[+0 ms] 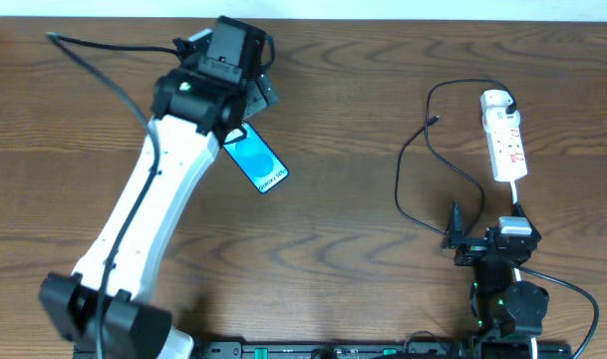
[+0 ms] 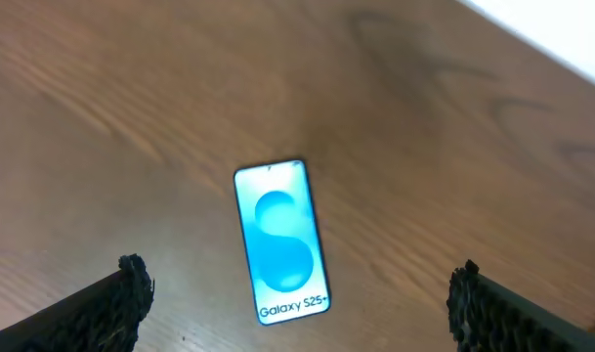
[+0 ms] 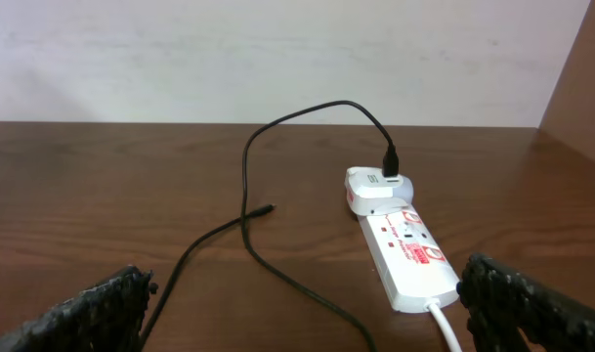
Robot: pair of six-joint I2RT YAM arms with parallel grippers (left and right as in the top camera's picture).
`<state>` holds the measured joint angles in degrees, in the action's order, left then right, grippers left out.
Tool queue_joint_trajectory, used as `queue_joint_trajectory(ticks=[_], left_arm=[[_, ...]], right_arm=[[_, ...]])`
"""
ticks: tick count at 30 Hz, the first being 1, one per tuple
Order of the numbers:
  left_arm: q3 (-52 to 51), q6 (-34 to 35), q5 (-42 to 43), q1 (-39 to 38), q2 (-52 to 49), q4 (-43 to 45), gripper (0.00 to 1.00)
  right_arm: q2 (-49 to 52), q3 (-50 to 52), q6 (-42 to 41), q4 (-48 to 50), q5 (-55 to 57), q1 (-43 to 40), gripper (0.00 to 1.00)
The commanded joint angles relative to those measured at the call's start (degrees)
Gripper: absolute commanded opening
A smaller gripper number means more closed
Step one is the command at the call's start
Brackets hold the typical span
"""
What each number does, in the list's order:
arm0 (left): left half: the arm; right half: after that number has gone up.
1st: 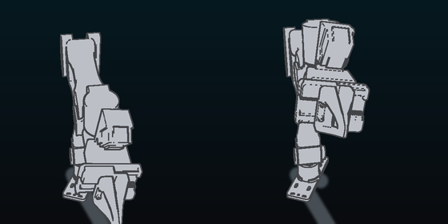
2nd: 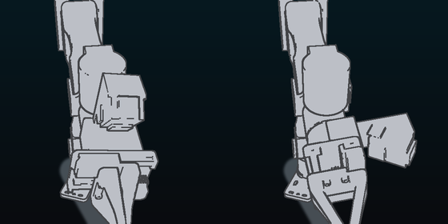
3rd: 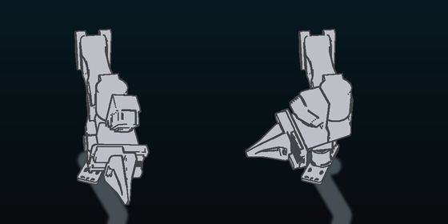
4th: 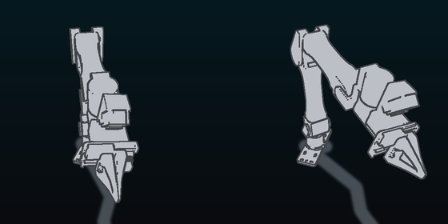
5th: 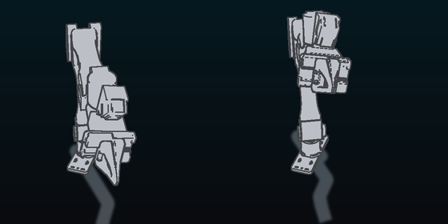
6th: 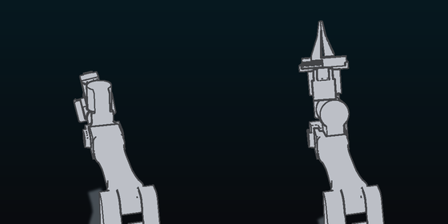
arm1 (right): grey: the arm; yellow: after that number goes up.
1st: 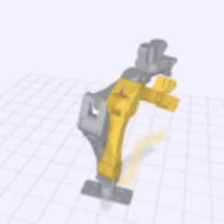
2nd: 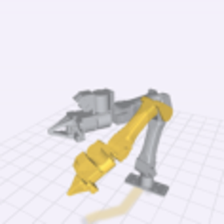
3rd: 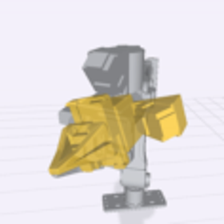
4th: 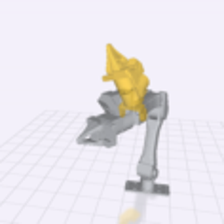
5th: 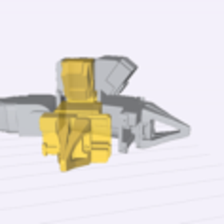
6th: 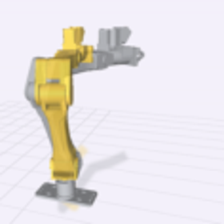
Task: Plug charger to phone and switch on socket
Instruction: 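Move the left gripper forward over the blue phone and lower it, then close the left gripper on the phone's long edges and grasp it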
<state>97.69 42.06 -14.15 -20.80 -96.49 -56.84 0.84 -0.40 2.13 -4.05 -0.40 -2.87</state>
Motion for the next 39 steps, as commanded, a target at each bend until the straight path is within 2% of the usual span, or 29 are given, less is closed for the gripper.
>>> queue_joint_trajectory(ticks=[1,7,13,22,30,39], left_arm=[[1.0,3.3,-1.5,-0.1,-3.8,-0.9,0.98],[1.0,3.6,-1.6,0.3,-9.3,-0.8,0.98],[0.9,8.3,2.1,1.7,-14.1,-0.9,0.98],[0.7,7.3,15.8,7.3,-19.7,-0.5,0.98],[-2.5,4.0,19.8,7.6,-20.1,2.0,0.98],[-8.8,4.1,20.2,7.6,-20.1,5.4,0.98]], right_arm=[[-0.5,0.1,-0.3,-0.2,0.2,-0.3,0.99],[-0.5,0.1,-0.3,-0.2,0.2,-0.3,0.99],[-0.5,0.1,-0.3,-0.2,0.2,-0.3,0.99],[-0.5,0.1,-0.3,-0.2,0.2,-0.3,0.99],[-0.5,0.1,-0.3,-0.2,0.2,-0.3,0.99],[-0.5,0.1,-0.3,-0.2,0.2,-0.3,0.99]])
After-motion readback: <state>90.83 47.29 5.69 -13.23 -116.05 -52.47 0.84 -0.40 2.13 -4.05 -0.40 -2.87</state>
